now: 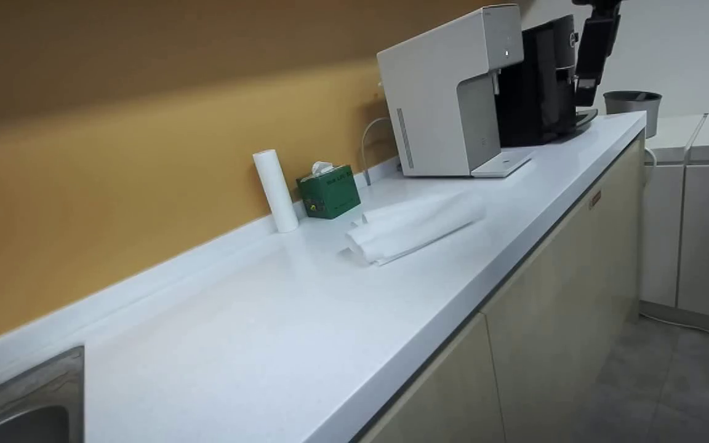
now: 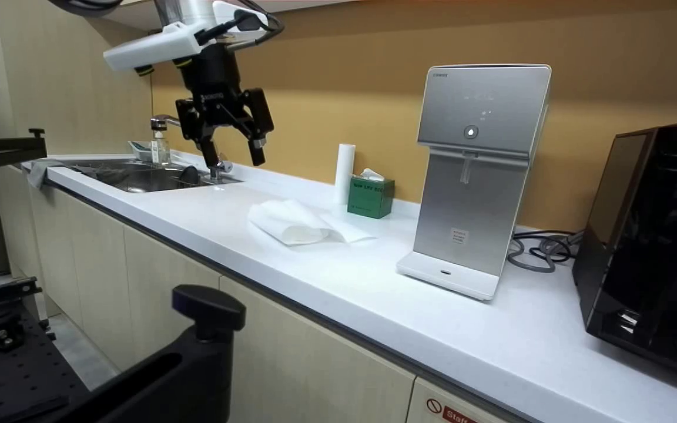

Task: Wipe the counter with the tissue

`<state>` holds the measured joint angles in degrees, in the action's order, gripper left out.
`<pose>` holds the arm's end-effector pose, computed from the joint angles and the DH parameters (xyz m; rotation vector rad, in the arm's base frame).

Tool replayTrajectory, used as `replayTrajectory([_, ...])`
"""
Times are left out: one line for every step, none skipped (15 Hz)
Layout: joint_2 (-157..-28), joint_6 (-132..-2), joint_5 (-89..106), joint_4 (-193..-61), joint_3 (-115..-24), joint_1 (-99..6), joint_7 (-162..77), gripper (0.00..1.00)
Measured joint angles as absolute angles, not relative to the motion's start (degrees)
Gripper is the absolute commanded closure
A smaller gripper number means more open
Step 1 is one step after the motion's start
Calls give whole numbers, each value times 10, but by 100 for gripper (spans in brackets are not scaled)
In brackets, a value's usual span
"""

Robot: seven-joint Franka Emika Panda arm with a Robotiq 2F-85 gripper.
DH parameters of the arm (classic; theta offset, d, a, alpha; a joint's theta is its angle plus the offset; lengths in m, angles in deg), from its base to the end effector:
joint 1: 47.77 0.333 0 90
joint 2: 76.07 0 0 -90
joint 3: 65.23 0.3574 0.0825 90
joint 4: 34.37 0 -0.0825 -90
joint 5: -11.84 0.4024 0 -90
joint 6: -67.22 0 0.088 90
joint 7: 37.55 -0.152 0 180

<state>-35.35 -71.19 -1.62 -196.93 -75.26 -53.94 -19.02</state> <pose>0.3299 -0.0965 0.3918 2.9548 0.3259 0.3863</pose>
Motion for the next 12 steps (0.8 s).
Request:
replayTrajectory([-353, -712, -16, -1969, -753, -539, -190, 0])
replayTrajectory([-353, -712, -16, -1969, -753, -539, -190, 0])
replayTrajectory([-353, -712, -16, -1969, -753, -539, -190, 0])
replayTrajectory([-353, -712, -16, -1969, -753, -539, -190, 0])
replayTrajectory([-354, -712, -16, -1968, -753, -539, -190, 0])
replayTrajectory([-355, -712, -16, -1966, -752, -539, -190, 0])
replayTrajectory([-358, -712, -15, -1962, -752, -537, -190, 0])
replayTrajectory([-365, -715, -12, -1959, -751, -534, -190, 0])
replayTrajectory([-375, -718, -7, -1956, -750, -529, -190, 0])
replayTrajectory([-389, -725, 0, -1952, -750, -523, -190, 0])
replayTrajectory([-407, -733, 10, -1948, -749, -515, -190, 0])
replayTrajectory([-428, -743, 23, -1944, -748, -506, -190, 0])
